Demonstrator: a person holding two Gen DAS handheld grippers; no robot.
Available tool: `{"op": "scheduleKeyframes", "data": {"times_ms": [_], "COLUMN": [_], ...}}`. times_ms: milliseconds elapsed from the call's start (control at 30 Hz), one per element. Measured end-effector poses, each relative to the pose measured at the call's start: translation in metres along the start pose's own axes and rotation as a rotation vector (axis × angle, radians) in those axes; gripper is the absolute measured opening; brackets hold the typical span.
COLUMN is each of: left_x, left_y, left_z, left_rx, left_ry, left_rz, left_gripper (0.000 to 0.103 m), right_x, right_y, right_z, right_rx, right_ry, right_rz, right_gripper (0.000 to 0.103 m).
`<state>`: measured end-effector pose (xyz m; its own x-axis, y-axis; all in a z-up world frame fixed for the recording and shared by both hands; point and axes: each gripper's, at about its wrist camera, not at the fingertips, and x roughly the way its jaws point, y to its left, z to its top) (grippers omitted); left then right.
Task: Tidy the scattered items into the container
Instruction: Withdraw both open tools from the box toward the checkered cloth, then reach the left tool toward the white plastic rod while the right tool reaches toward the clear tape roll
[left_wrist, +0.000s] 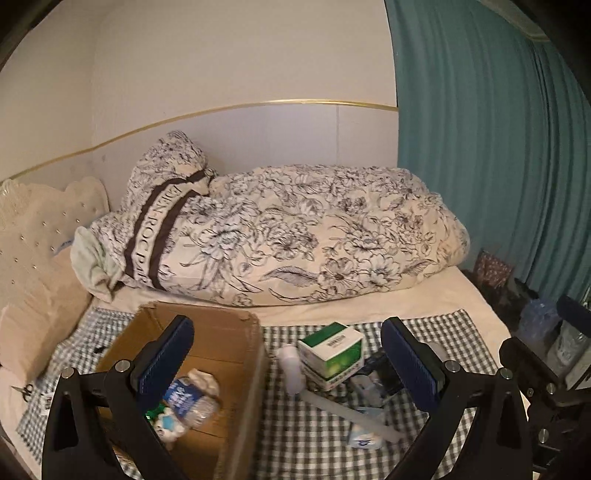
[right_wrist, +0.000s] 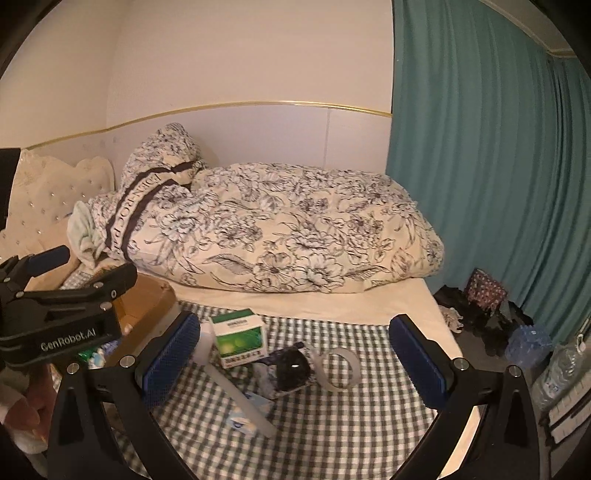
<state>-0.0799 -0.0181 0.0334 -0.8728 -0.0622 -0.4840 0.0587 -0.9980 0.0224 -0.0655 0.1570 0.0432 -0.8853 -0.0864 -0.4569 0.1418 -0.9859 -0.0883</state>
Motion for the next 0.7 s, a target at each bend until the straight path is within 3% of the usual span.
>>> {"op": "scheduleKeyframes", "data": {"times_ms": [367,700], "left_x": [0.048,0.112], "left_y": [-0.019,-0.045], "left_z": [-0.024,-0.070], "left_rx": [0.010,0.016], "left_ry": [0.115,0.336], "left_rz": [-0.039,-0.087], "left_gripper": [0.103,0.103], "right_x": [0.039,0.082], "right_y": [-0.024,-0.050], "right_z": [-0.026,-0.059], "right_rx": [0.037,0.060], "right_ry": [0.068,0.157], "right_rz": [-0.007,-0.021], "right_gripper": [0.103,0.103]}}
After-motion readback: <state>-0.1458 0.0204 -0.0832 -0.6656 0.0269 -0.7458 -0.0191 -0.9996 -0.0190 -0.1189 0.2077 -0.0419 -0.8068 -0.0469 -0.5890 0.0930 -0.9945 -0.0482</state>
